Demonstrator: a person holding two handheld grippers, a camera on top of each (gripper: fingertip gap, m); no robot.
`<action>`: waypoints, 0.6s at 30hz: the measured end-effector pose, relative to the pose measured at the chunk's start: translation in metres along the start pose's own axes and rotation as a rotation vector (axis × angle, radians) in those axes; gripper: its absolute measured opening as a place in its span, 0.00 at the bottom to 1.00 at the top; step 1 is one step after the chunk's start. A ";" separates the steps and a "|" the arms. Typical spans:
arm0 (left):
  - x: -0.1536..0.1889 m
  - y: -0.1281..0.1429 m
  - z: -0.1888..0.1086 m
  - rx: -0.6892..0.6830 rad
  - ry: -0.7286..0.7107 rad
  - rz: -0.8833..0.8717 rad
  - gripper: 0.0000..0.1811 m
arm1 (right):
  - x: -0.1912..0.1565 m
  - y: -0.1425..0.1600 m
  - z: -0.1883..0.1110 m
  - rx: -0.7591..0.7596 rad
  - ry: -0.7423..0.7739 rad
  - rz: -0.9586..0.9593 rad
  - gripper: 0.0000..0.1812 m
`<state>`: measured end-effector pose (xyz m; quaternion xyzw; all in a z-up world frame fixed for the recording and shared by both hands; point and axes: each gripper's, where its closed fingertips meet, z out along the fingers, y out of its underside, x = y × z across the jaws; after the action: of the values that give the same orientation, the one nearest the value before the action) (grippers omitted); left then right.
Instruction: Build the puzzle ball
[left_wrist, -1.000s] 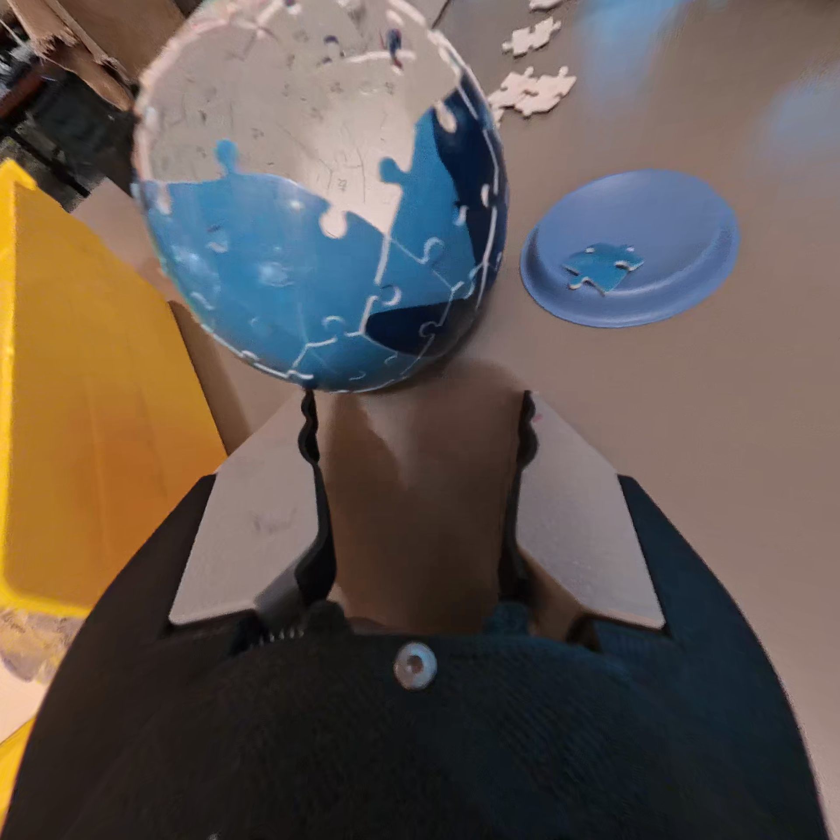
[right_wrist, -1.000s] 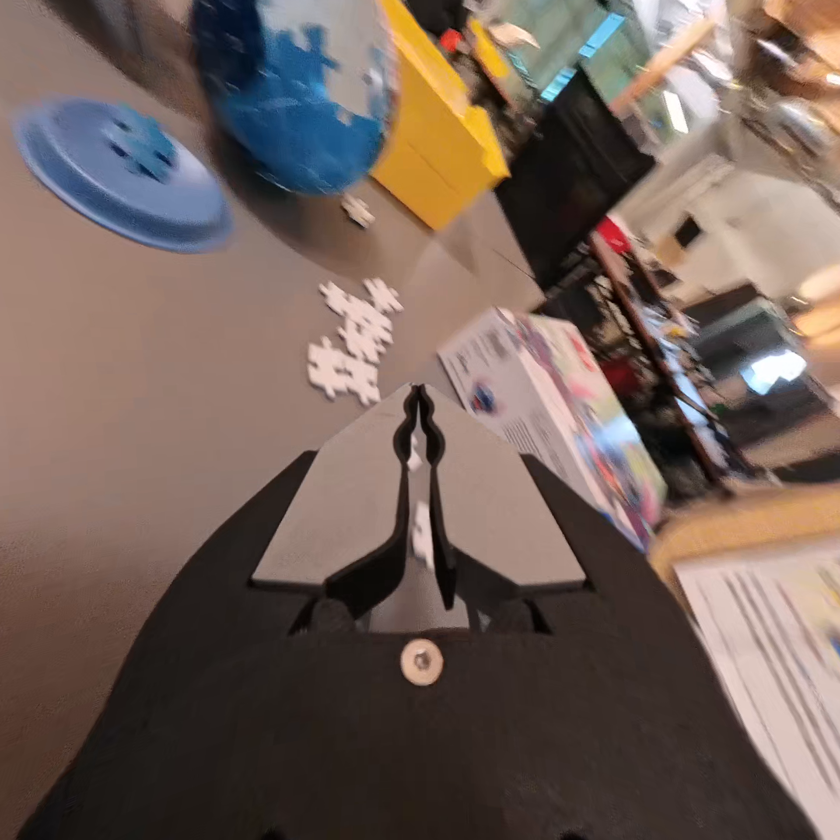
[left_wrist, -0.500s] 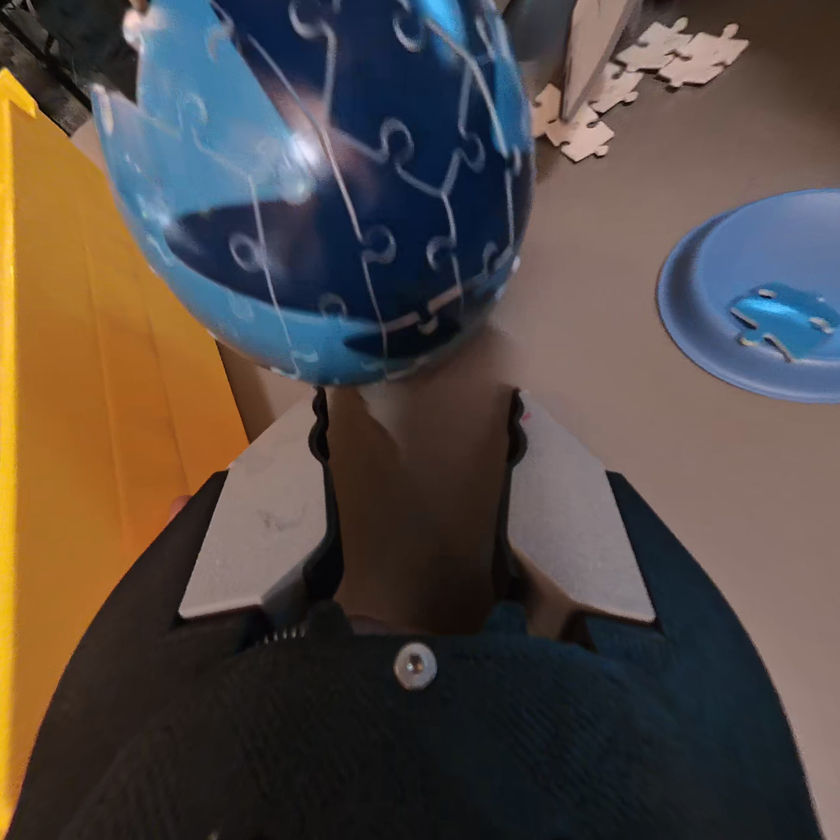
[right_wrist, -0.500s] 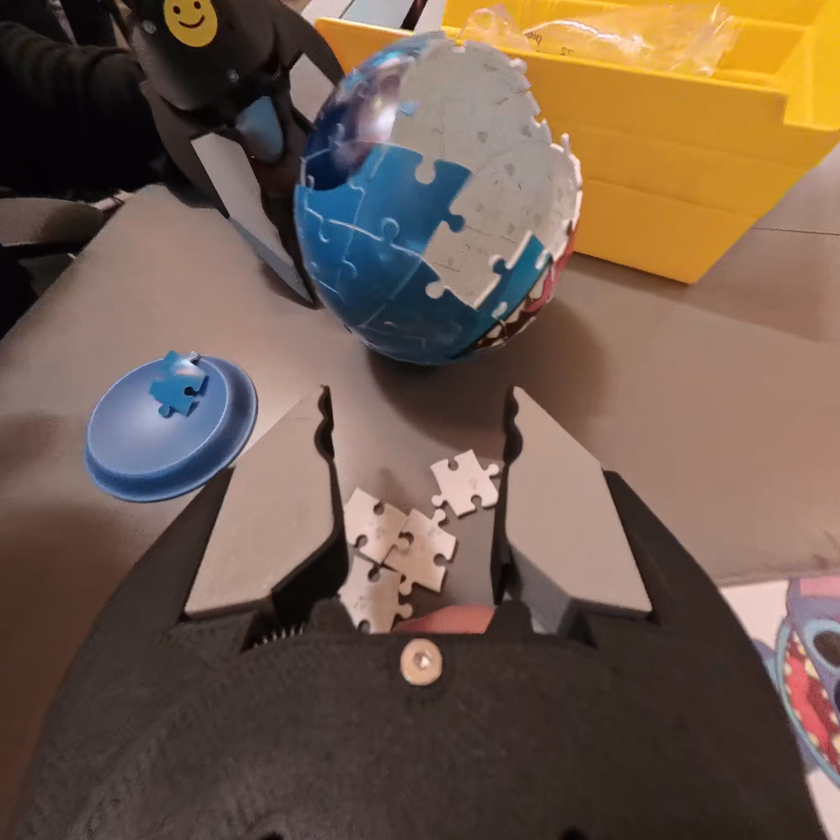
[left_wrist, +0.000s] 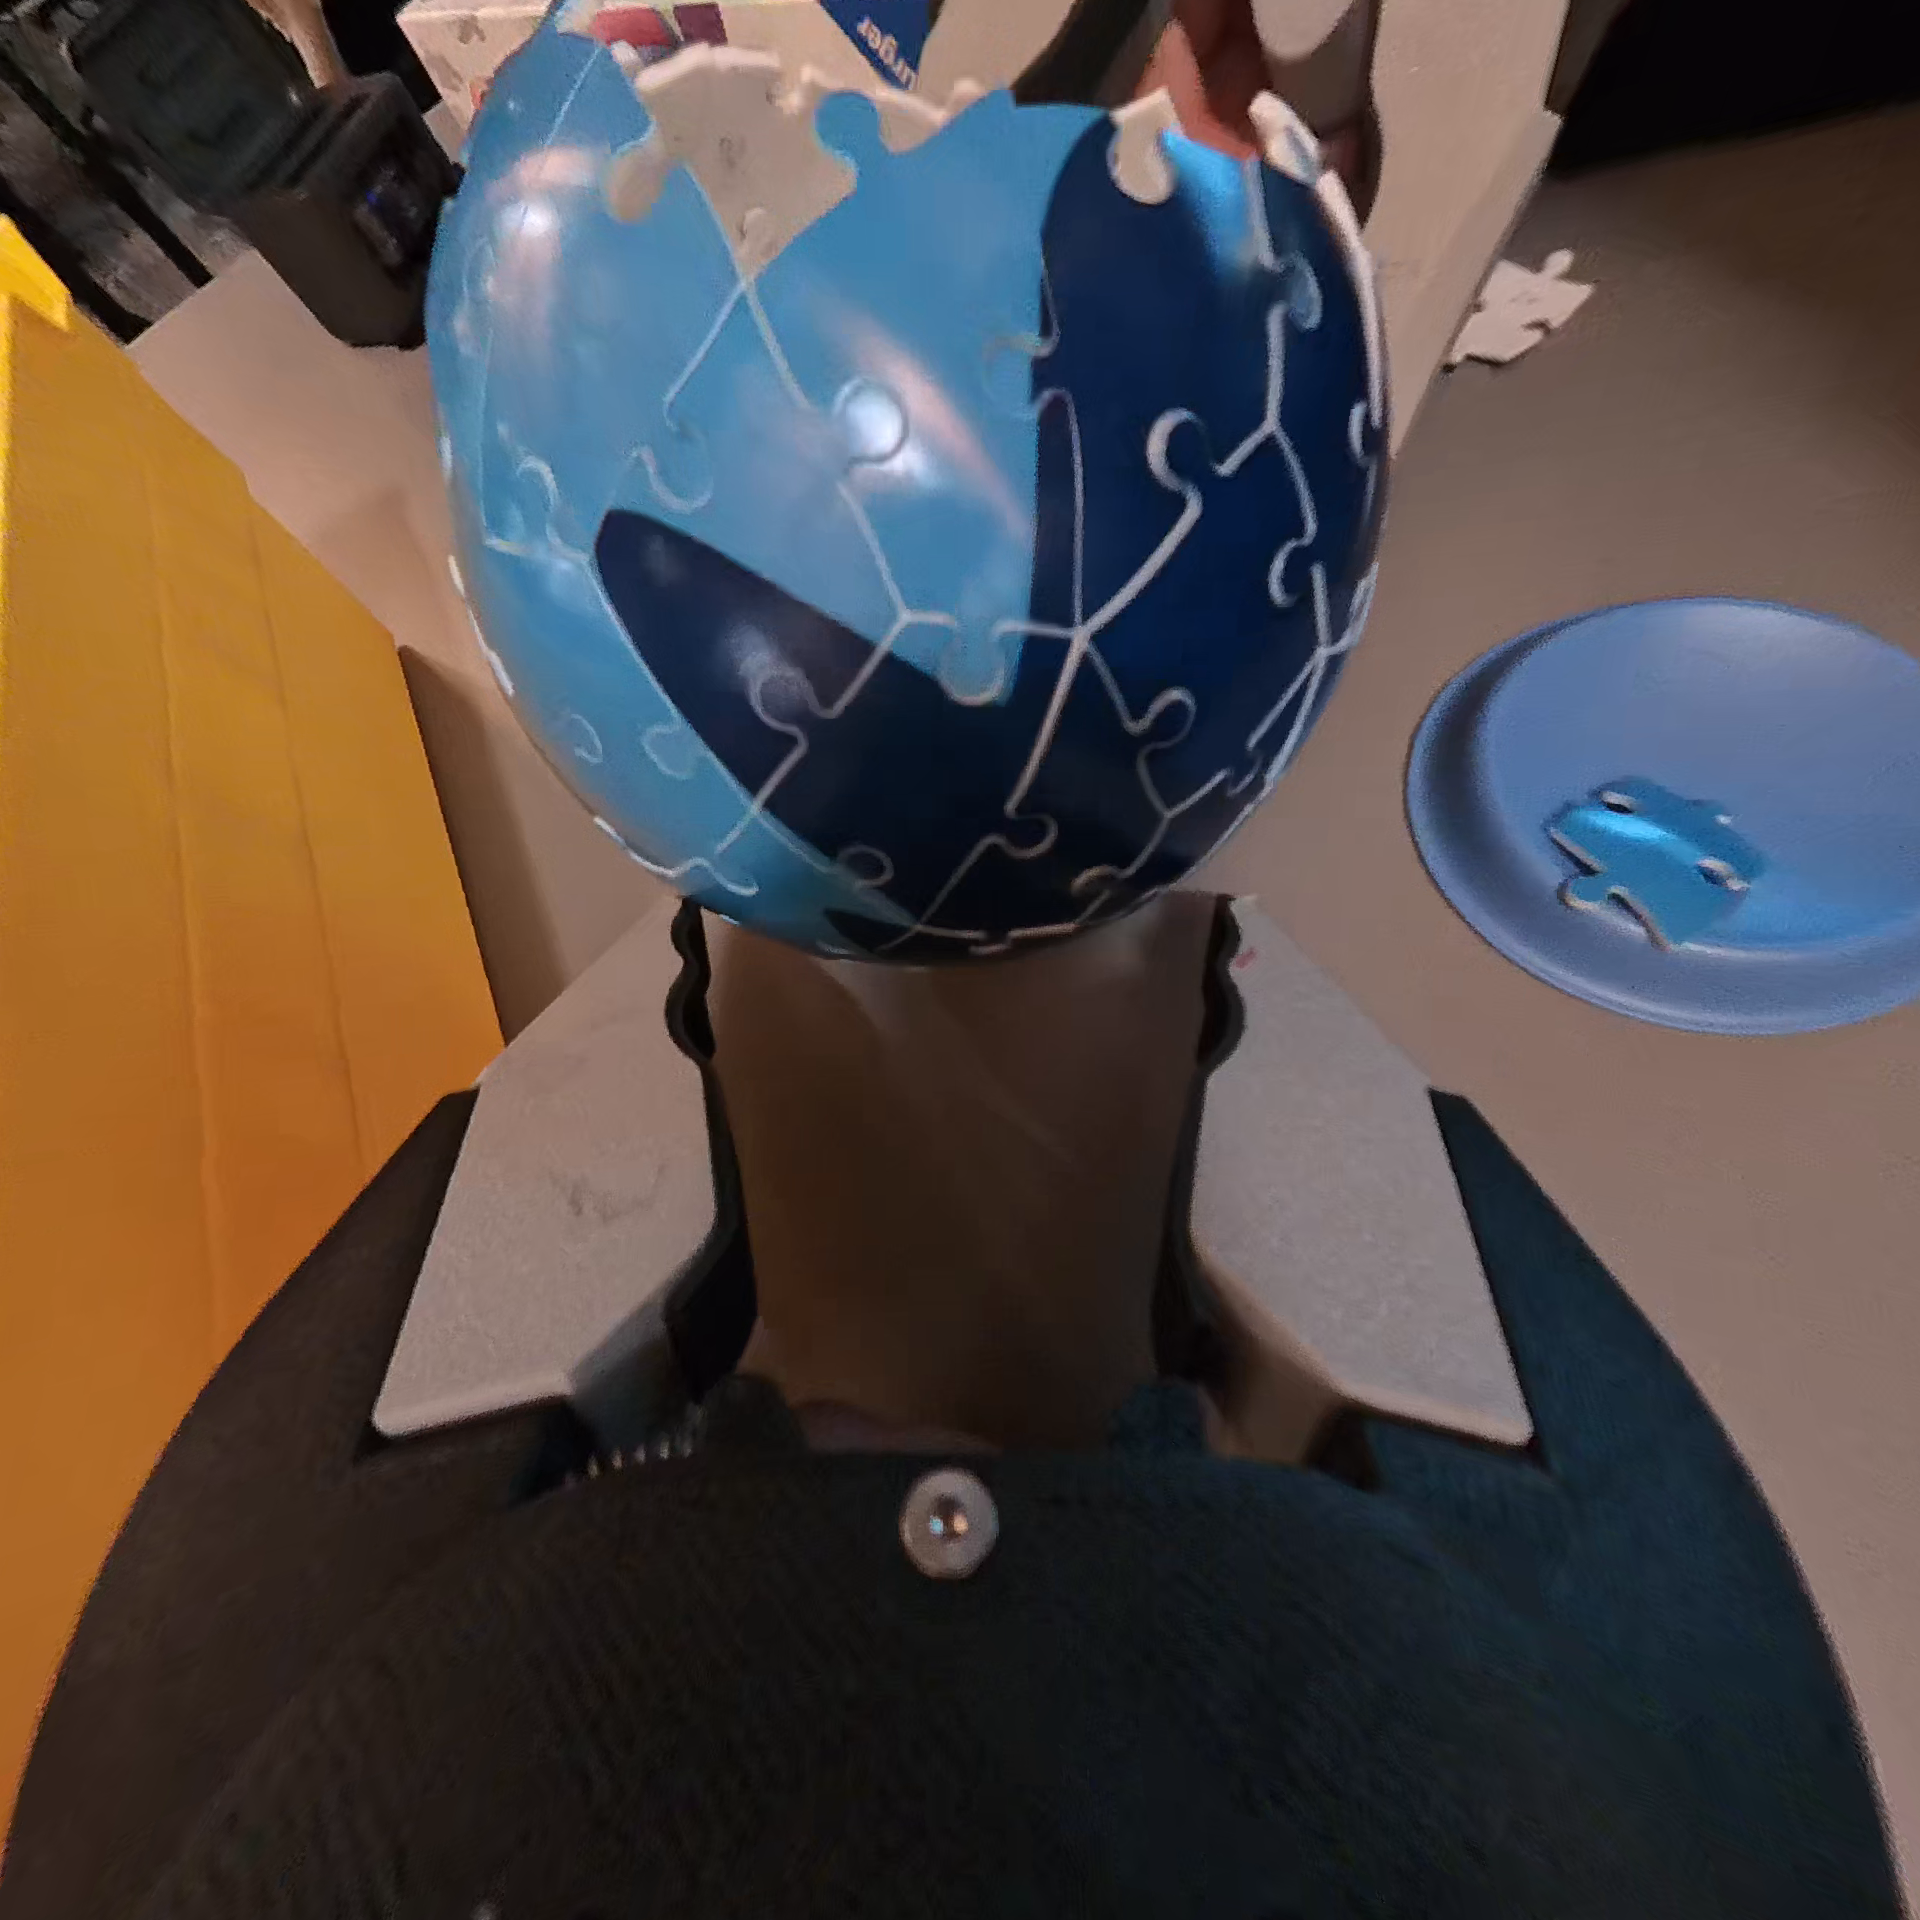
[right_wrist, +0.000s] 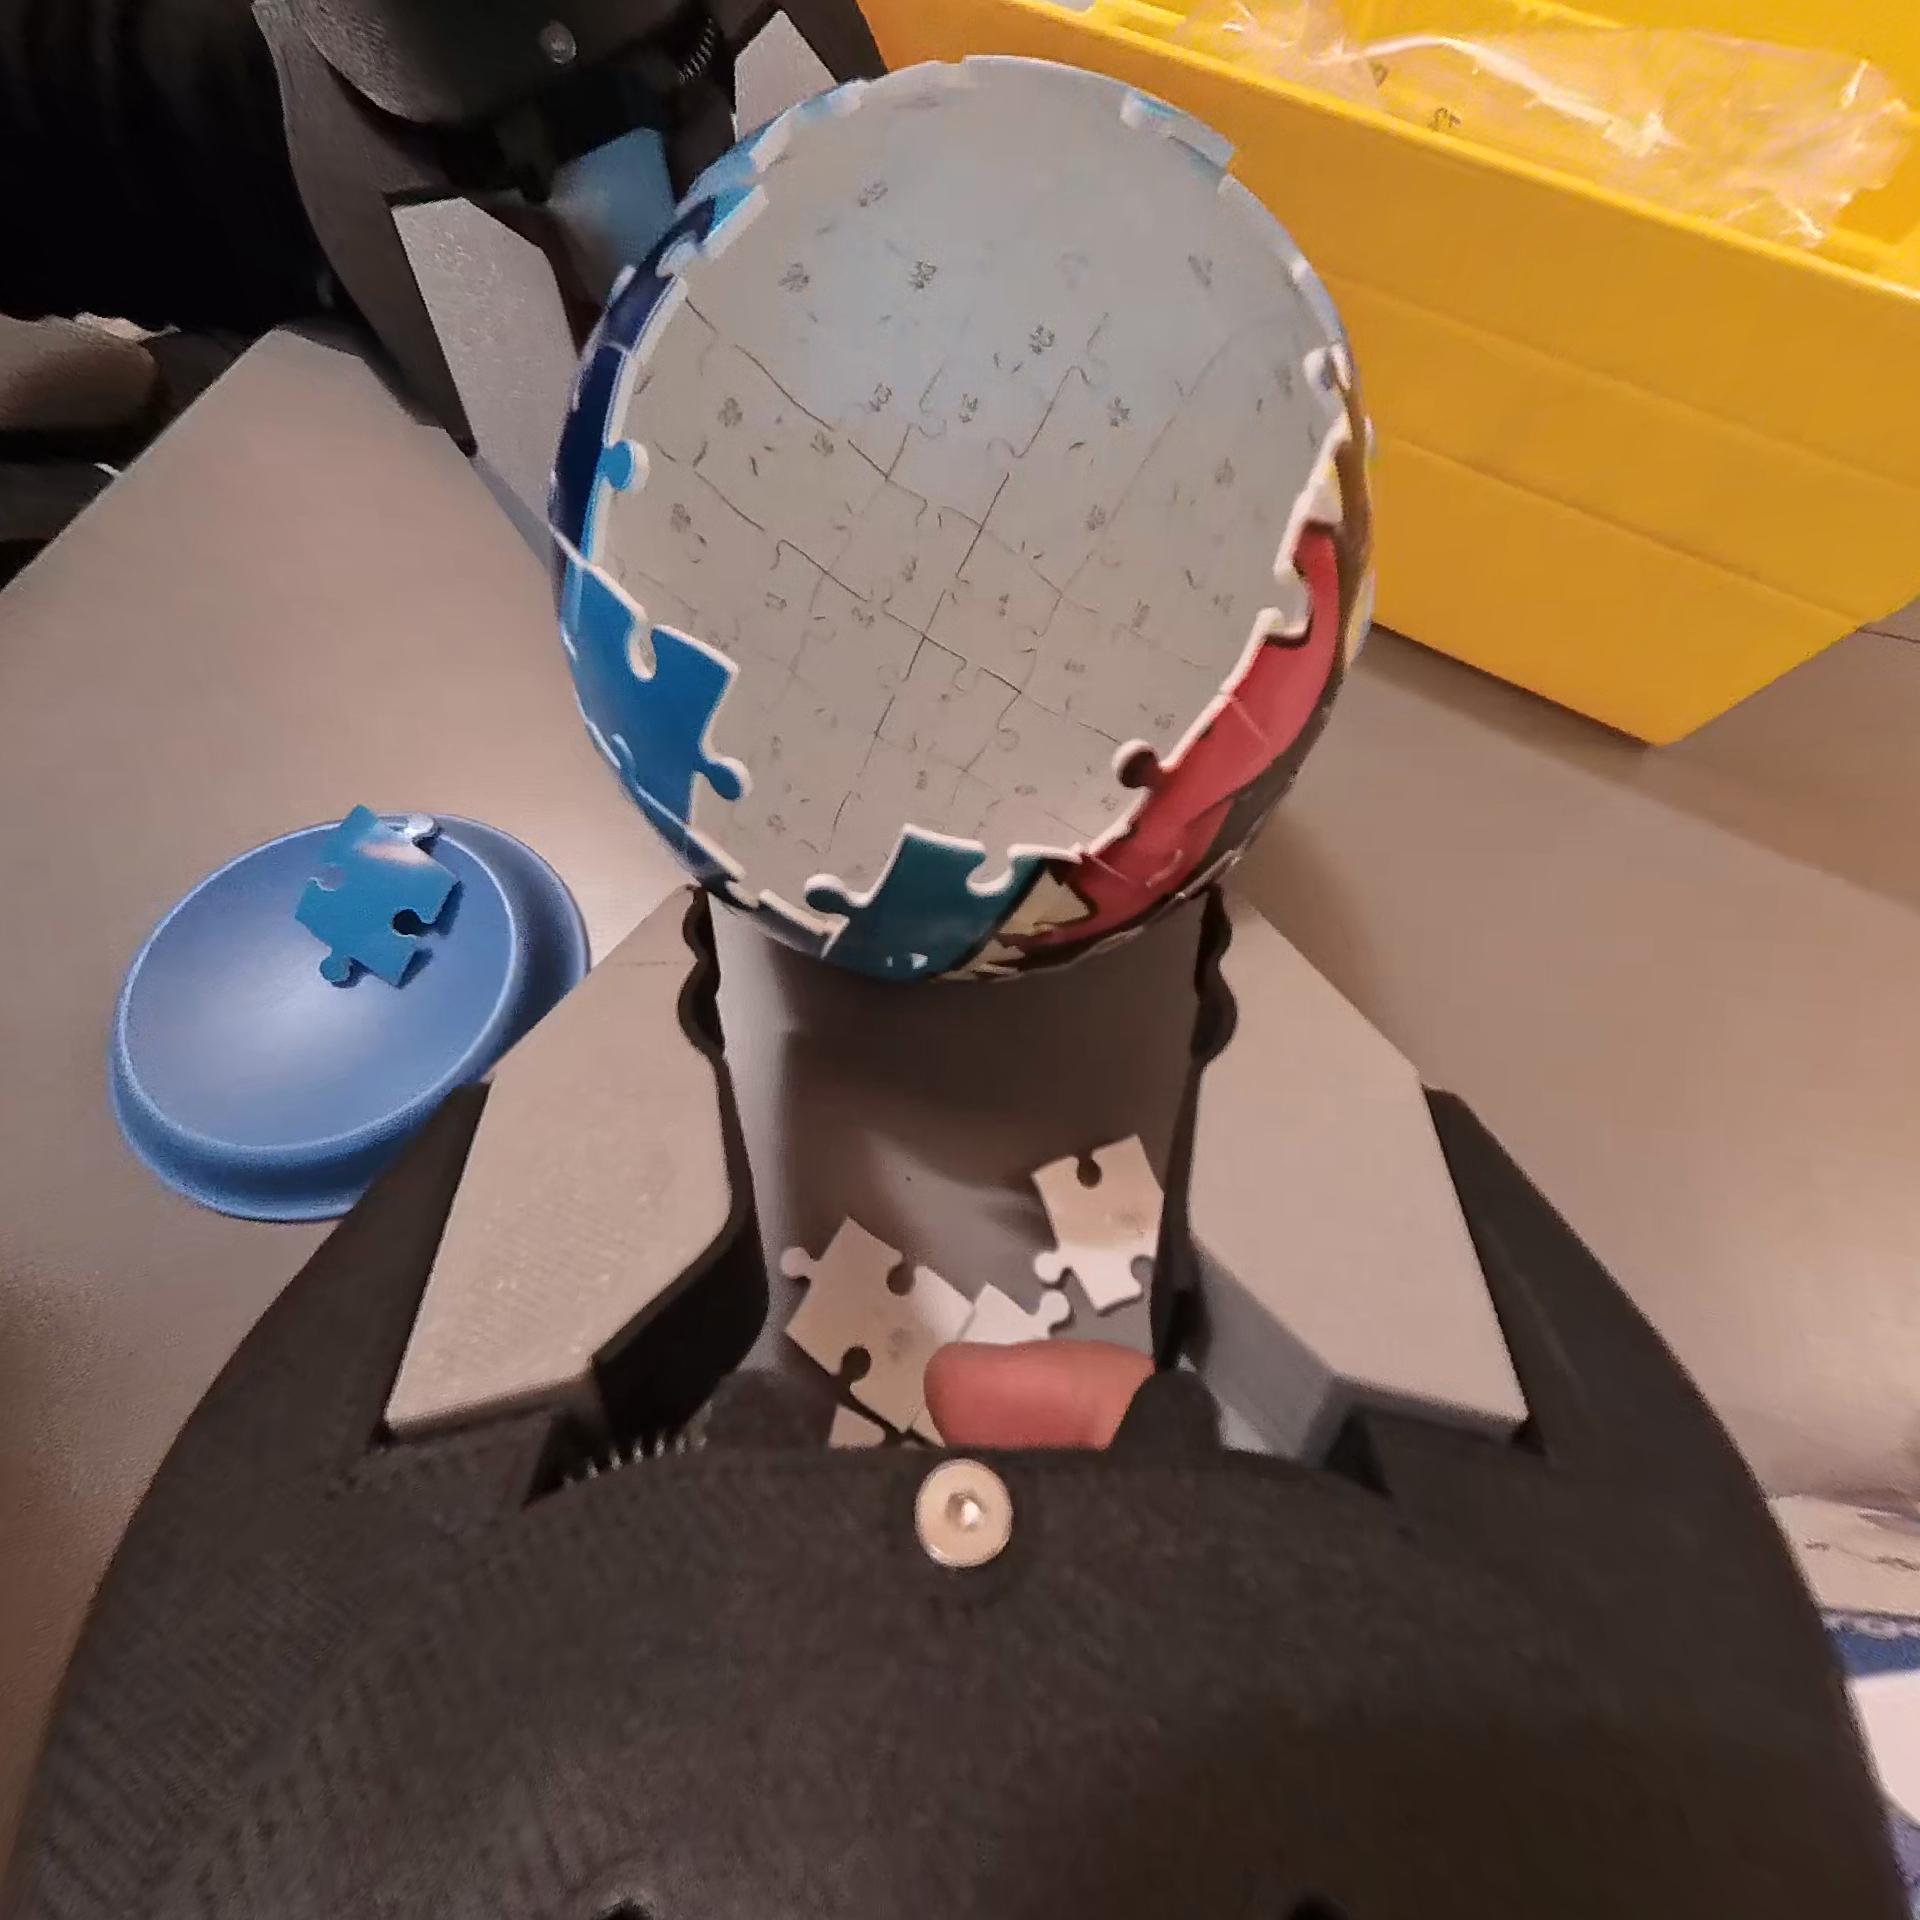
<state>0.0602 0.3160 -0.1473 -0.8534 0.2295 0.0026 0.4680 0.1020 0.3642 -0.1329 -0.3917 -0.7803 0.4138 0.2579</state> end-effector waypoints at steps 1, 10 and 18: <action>0.001 0.002 -0.002 -0.009 -0.013 -0.002 0.52 | -0.002 -0.002 0.001 0.003 0.005 -0.010 0.50; 0.016 0.030 -0.049 -0.042 -0.174 0.005 0.52 | -0.040 -0.024 0.030 -0.011 -0.027 -0.140 0.50; 0.024 0.046 -0.069 -0.057 -0.235 0.049 0.49 | -0.059 -0.037 0.042 -0.011 -0.062 -0.247 0.50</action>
<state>0.0491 0.2300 -0.1502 -0.8543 0.1937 0.1208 0.4670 0.0900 0.2837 -0.1277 -0.2810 -0.8326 0.3864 0.2804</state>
